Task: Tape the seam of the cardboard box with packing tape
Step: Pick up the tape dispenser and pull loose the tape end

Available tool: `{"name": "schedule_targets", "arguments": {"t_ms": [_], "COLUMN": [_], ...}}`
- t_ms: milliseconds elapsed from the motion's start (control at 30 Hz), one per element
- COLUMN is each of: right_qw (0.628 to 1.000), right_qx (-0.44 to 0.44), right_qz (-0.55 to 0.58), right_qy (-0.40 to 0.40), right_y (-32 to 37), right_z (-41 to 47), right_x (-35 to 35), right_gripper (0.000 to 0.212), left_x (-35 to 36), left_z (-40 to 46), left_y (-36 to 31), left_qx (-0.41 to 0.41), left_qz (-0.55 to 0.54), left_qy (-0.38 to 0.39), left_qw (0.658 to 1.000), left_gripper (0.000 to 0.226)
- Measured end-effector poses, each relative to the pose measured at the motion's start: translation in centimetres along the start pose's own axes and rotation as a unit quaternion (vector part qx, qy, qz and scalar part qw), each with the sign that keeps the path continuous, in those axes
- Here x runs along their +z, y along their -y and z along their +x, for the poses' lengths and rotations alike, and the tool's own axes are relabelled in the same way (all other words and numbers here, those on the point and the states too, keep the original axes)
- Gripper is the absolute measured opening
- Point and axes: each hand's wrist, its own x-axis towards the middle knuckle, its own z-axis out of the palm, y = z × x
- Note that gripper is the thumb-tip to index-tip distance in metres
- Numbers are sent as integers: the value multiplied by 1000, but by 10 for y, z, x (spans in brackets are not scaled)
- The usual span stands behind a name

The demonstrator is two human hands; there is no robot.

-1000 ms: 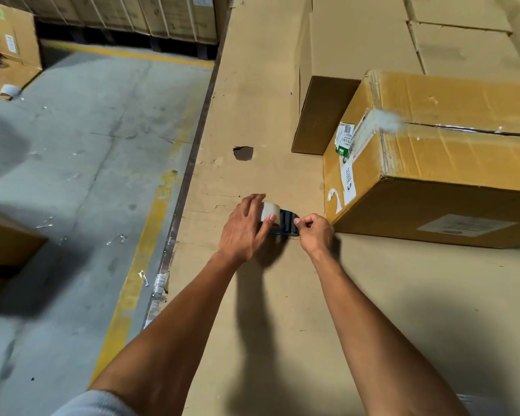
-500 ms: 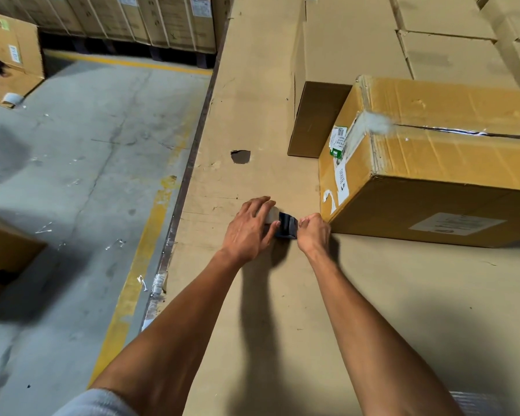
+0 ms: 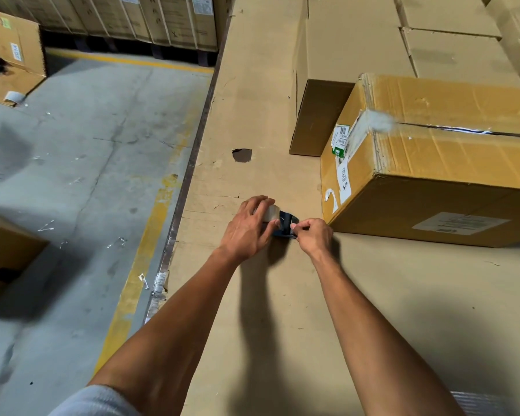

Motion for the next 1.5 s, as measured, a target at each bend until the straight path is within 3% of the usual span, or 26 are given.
{"name": "schedule_targets", "arguments": {"t_ms": [267,567,867,1400,1500], "right_qw": [1000,999,999,997,997], "right_qx": [25,5,18,-6,-6], "right_qz": [2,-24,-34,-80,-79], "right_qy": [-15,-21,-9,-14,-18], "right_y": [1,4,10,7,5], "right_z": [-3,-6,-4,-6,-5], "right_x": [-2,0,0,-2,-2], "right_gripper": [17,16,18,19,19], "left_x": [0,5,7,-9,-7], "left_z": [0,7,7,11,12], "left_y": [-4,-17,-6,-18,-24], "left_qx": [1,61,72,43,7], "left_qz": [12,134,135,73,60], "left_qy": [1,11,26,-4,-8], "left_qw": [1000,989,988,996,998], "left_gripper": [51,62,47,58,57]}}
